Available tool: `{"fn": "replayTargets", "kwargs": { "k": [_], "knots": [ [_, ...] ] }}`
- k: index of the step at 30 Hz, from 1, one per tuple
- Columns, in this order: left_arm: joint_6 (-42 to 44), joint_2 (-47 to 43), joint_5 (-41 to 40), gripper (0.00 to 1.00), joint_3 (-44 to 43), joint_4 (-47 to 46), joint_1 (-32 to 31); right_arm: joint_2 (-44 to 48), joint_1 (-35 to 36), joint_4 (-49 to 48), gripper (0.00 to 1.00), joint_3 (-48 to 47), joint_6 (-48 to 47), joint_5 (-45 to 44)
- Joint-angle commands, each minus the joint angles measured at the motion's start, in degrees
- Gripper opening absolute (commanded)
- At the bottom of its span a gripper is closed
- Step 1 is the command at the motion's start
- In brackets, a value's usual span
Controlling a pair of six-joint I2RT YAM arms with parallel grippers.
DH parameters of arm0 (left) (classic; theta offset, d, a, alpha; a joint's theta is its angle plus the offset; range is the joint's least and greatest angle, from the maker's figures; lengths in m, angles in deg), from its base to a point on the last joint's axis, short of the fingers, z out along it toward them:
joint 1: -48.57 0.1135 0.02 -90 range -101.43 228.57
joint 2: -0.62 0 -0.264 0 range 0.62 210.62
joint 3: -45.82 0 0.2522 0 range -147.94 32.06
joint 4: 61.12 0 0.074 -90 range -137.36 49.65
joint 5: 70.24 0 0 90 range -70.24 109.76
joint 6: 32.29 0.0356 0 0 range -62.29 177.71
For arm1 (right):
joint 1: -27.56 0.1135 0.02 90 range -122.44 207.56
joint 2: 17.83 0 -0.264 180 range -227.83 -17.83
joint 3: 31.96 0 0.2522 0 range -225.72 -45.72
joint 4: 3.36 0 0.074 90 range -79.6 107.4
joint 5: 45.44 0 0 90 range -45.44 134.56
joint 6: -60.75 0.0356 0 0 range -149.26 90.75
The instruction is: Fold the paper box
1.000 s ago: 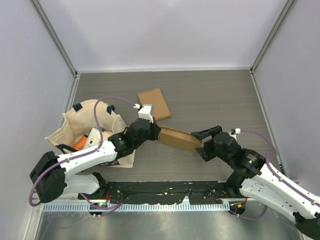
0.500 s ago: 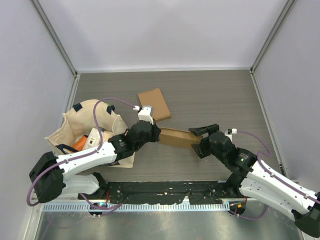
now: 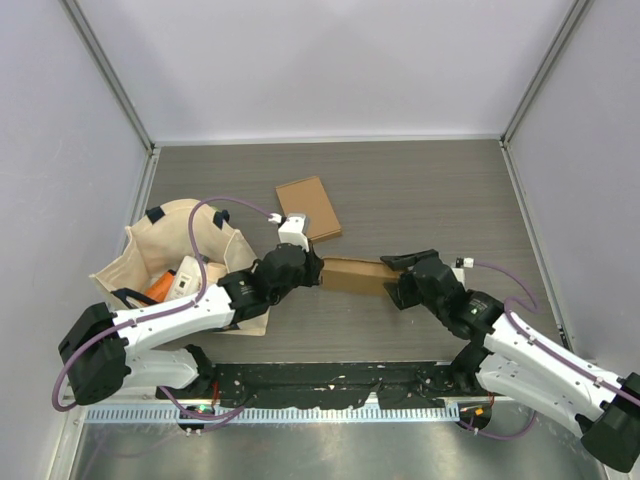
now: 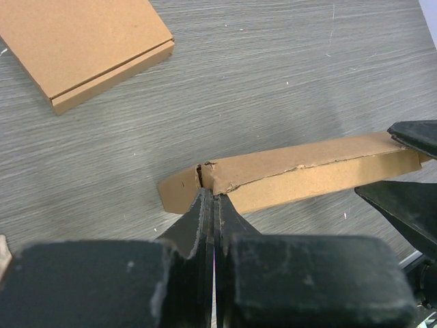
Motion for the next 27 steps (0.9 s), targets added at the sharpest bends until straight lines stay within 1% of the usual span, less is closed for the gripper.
{"fn": "replayTargets", "kwargs": {
  "k": [1, 3, 4, 5, 7, 8, 10, 11, 14, 16, 18, 19, 21, 22, 23, 25, 26, 27],
  "knots": [
    [-0.7, 0.0, 0.5, 0.0, 1.4, 3.2, -0.6, 0.3, -0.2, -2.9, 0.67, 1.0, 0.6, -1.8],
    [-0.9, -0.1, 1.5, 0.02, 1.4, 3.3, -0.5, 0.5, -0.2, -3.9, 0.59, 2.6, 0.6, -1.6],
    [-1.0, -0.1, 2.1, 0.05, 1.5, 3.6, -0.5, 0.7, -0.2, -4.3, 0.58, 3.1, 0.6, -1.6],
    [-1.1, -0.5, 3.1, 0.14, 1.6, 3.7, -0.5, 0.8, -0.2, -5.1, 0.54, 4.2, 0.7, -1.5],
    [-1.1, -1.3, 4.2, 0.24, 2.0, 4.2, -0.6, 0.7, -0.3, -6.2, 0.5, 5.1, 0.8, -1.6],
    [-1.1, -2.4, 5.1, 0.34, 2.1, 4.4, -0.5, 0.7, -0.3, -6.6, 0.48, 6.0, 1.2, -1.5],
    [-0.6, -3.5, 6.8, 0.44, 1.5, 6.2, -0.4, 0.6, -0.3, -7.6, 0.47, 6.8, 1.2, -1.5],
    [-0.3, -3.8, 7.6, 0.51, 1.0, 7.1, -0.4, 0.6, -0.3, -7.9, 0.47, 7.3, 1.2, -1.3],
    [0.8, -4.9, 12.5, 0.57, -1.9, 10.9, 0.2, 0.3, -0.4, -8.0, 0.44, 7.9, 0.8, -1.6],
    [0.7, -5.5, 15.3, 0.58, -4.3, 13.7, 1.2, 0.3, -0.4, -8.0, 0.44, 8.0, 0.5, -1.7],
    [0.4, -5.6, 17.4, 0.59, -6.2, 15.9, 2.1, 0.6, -0.5, -8.1, 0.4, 8.7, 0.2, -1.6],
    [0.3, -5.4, 18.7, 0.58, -8.2, 16.4, 3.5, 0.8, -0.4, -8.1, 0.38, 9.0, 0.0, -1.7],
    [-0.3, -4.8, 20.8, 0.5, -10.2, 17.3, 5.1, 1.6, -0.5, -8.1, 0.34, 9.8, -0.4, -2.1],
    [-0.7, -4.2, 23.3, 0.46, -11.7, 16.9, 6.6, 1.9, -0.6, -8.1, 0.32, 10.0, -0.6, -2.3],
    [-0.9, -3.8, 24.3, 0.41, -12.2, 16.2, 7.3, 2.2, -0.5, -8.1, 0.31, 10.5, -0.6, -2.5],
    [-1.8, -2.8, 26.8, 0.33, -13.1, 13.4, 9.5, 2.6, -0.6, -8.2, 0.29, 10.9, -0.7, -2.6],
    [-2.9, -1.0, 29.9, 0.28, -13.2, 12.5, 10.1, 2.6, -0.5, -8.5, 0.28, 11.4, -0.7, -2.7],
    [-3.2, -0.1, 31.2, 0.25, -13.5, 11.1, 10.8, 2.6, -0.6, -8.6, 0.27, 11.5, -0.7, -2.5]
  ]
}}
